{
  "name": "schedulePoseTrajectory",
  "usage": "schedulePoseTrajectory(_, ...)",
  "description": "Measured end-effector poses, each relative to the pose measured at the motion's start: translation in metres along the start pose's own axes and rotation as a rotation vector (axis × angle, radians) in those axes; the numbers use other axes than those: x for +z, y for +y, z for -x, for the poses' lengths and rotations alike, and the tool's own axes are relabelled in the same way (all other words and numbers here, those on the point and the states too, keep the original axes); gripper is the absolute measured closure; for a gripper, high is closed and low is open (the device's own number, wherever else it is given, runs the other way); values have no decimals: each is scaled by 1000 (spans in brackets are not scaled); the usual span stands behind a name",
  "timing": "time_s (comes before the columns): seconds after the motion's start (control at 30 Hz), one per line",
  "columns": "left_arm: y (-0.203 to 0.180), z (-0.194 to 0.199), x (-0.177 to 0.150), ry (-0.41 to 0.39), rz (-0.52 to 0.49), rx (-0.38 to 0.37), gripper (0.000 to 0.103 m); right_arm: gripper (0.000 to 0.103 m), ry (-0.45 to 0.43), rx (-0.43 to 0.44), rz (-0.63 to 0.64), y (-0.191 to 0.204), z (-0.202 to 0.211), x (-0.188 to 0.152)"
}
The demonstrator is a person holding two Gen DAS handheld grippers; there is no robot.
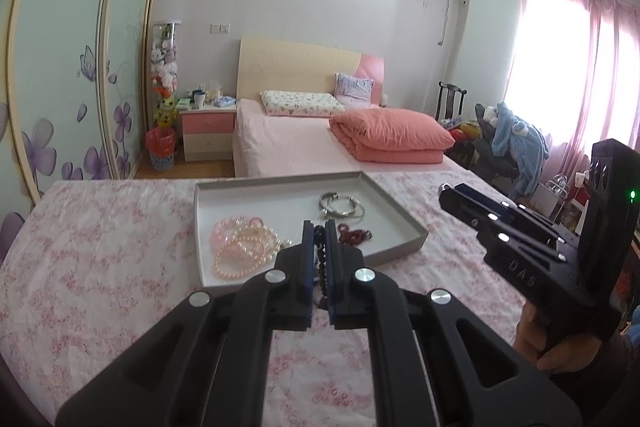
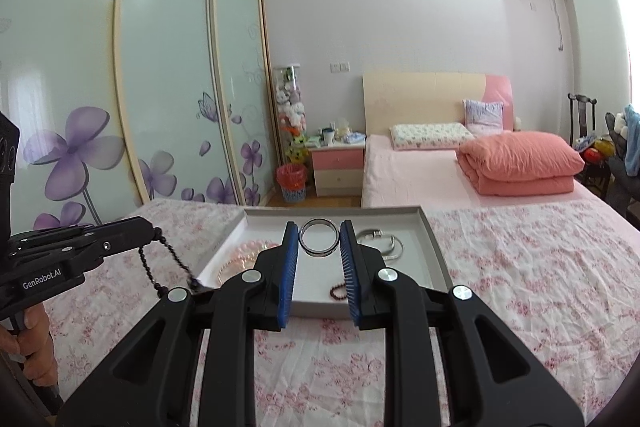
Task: Organize jewelry
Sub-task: 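Lift and carry the silver ring and black bead bracelet over the tray with both tools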
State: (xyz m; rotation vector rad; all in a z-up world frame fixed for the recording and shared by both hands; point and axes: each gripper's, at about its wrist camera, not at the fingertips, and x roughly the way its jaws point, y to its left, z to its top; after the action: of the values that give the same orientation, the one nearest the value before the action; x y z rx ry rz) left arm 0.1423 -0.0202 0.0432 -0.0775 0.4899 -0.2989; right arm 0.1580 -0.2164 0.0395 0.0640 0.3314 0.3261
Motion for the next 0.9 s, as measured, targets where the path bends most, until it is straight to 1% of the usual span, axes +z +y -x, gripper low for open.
schedulePoseTrajectory(0.23, -11, -2, 15, -47, 0, 16, 97, 81, -54, -5, 11, 5, -2, 12)
schedulePoseTrajectory(0.43, -10, -13, 29, -66, 16, 40, 97, 80, -92, -16, 14, 1, -10, 25)
schedulePoseTrajectory(0.7, -2, -35, 44, -74, 20, 72, 97, 80, -102, -34, 25, -5, -34, 35)
schedulePoseTrajectory(0.9, 8, -59, 47, -58, 27, 85, 97, 80, -70, -47, 1, -16, -64, 33)
